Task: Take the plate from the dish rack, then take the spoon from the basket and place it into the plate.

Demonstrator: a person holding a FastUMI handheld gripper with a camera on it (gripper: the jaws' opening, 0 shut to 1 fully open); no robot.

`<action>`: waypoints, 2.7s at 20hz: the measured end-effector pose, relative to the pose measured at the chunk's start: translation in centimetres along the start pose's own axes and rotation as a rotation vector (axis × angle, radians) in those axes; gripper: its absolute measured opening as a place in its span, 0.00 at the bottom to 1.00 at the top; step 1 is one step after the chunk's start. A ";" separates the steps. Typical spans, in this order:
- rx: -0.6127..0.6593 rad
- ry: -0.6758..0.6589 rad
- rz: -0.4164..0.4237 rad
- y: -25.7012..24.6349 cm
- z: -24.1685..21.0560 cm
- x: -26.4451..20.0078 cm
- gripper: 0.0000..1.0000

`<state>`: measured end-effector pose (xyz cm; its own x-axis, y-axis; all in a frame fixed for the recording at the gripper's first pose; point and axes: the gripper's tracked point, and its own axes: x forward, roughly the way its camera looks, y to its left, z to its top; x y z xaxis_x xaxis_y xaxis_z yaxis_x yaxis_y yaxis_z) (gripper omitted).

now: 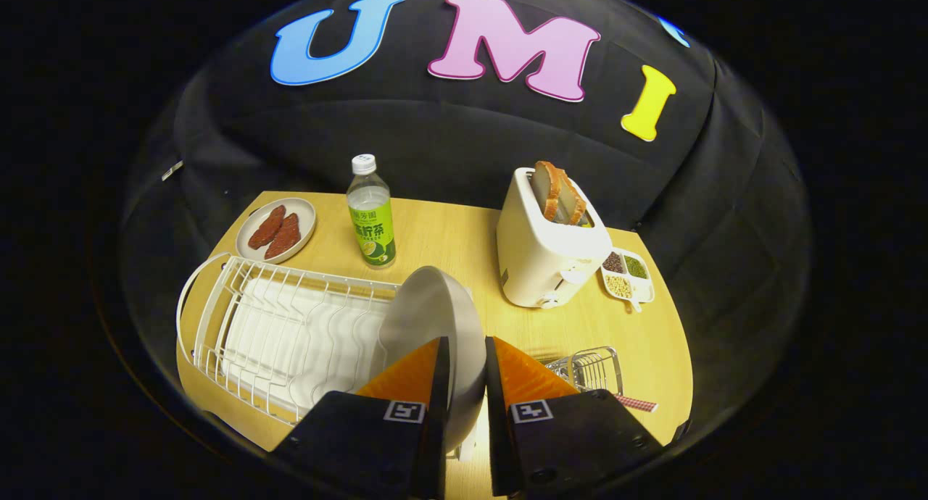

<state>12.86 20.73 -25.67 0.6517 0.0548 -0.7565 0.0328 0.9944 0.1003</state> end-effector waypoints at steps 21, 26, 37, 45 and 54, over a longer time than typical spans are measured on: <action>-0.193 -0.330 -0.014 -1.9 10.9 -7.1 0.14; -0.042 -0.346 0.062 -6.1 9.4 -10.4 0.14; 0.232 -0.154 0.377 -10.3 -6.2 -14.5 0.14; 0.296 0.006 0.446 -9.0 -17.4 -10.3 0.14; 0.382 0.194 0.425 -7.9 -24.6 -4.9 0.15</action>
<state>-9.27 14.83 -38.63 0.5185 0.4915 -0.6998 0.0929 0.7811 0.6175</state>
